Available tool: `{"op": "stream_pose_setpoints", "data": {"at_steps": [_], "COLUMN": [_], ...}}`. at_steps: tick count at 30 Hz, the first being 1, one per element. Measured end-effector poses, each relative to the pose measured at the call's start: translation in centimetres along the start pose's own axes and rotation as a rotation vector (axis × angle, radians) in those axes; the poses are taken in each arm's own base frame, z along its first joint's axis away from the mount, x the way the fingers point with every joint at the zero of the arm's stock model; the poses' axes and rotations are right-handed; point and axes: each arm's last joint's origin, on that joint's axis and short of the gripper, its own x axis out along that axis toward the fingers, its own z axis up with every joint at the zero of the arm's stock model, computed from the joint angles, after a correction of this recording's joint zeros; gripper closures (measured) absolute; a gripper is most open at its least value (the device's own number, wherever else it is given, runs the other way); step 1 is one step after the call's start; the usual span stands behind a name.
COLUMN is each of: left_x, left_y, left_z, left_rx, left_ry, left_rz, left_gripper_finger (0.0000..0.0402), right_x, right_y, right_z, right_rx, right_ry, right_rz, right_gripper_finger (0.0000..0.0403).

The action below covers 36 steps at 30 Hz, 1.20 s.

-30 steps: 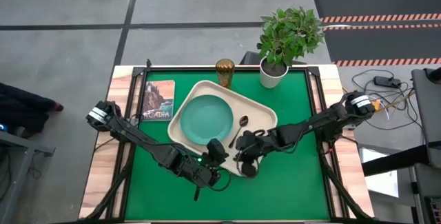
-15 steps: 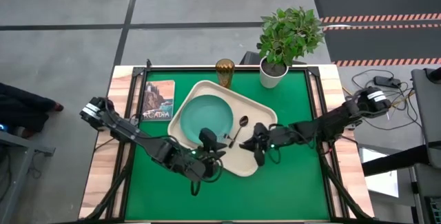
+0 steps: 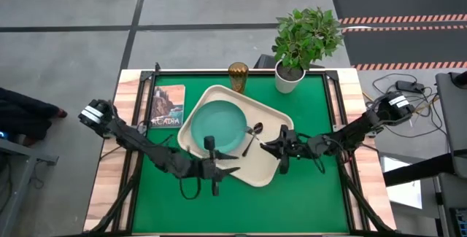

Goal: Pick and place plate/cup/fork/spoon on tray
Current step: Put the white orange fork on the right side of the black spoon

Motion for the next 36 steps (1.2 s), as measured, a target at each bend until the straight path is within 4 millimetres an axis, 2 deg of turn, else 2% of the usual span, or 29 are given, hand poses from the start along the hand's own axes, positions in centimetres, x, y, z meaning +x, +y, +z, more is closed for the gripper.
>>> {"op": "stream_pose_setpoints", "data": {"at_steps": [6,11,17,22,36], "left_x": [-1.1,0.1,1.0,1.4,4.7], "left_y": [0.7,1.4,2.8,3.6,3.8], "left_z": [-2.7,-3.7,-4.2,-4.3,-3.3], "left_rx": [-0.223,-0.342,-0.454,-0.482,-0.466], "left_ry": [-0.175,-0.226,-0.244,-0.260,-0.320], "left_rz": [0.075,0.010,0.006,0.016,0.028], "left_gripper_finger": [0.0269,0.0267,0.0228,0.0192,0.0218], "right_x": [0.7,2.0,3.0,3.5,3.7], "right_y": [0.9,2.1,3.3,3.9,3.8], "right_z": [0.9,1.9,2.4,2.5,2.3], "right_rx": [-0.055,-0.129,-0.197,-0.238,-0.273], "right_ry": [-0.086,-0.125,-0.145,-0.145,-0.141], "right_rz": [0.030,0.048,0.087,0.126,0.115], "right_gripper_finger": [0.0395,0.0395,0.0395,0.0395,0.0395]}}
